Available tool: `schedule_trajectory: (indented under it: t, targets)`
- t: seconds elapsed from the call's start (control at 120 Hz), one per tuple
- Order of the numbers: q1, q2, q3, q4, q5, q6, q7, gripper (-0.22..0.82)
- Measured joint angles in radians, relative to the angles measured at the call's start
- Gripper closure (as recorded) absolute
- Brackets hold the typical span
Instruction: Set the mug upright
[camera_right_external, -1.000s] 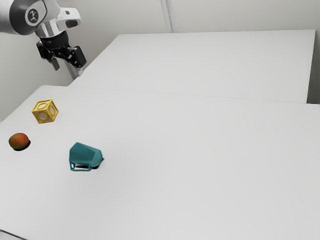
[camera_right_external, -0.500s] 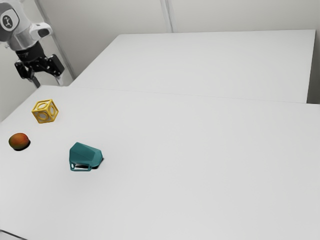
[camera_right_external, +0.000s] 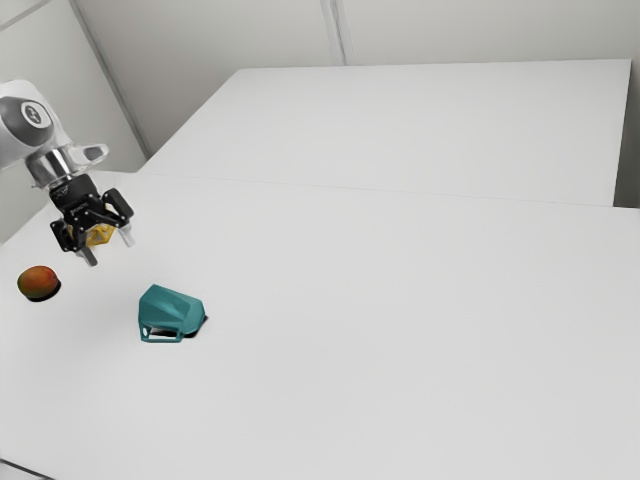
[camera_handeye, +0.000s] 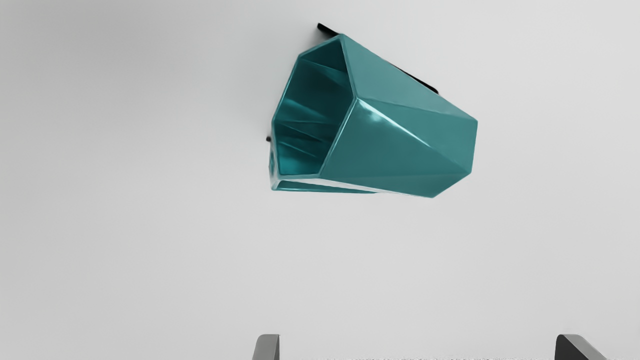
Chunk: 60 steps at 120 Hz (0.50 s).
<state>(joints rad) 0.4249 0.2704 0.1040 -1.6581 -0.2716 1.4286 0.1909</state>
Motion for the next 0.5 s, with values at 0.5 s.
schedule_trajectory:
  t: [0.5]
  targets:
    - [0.06,0.208,0.001,0.056,-0.162,0.019,0.194,0.0]
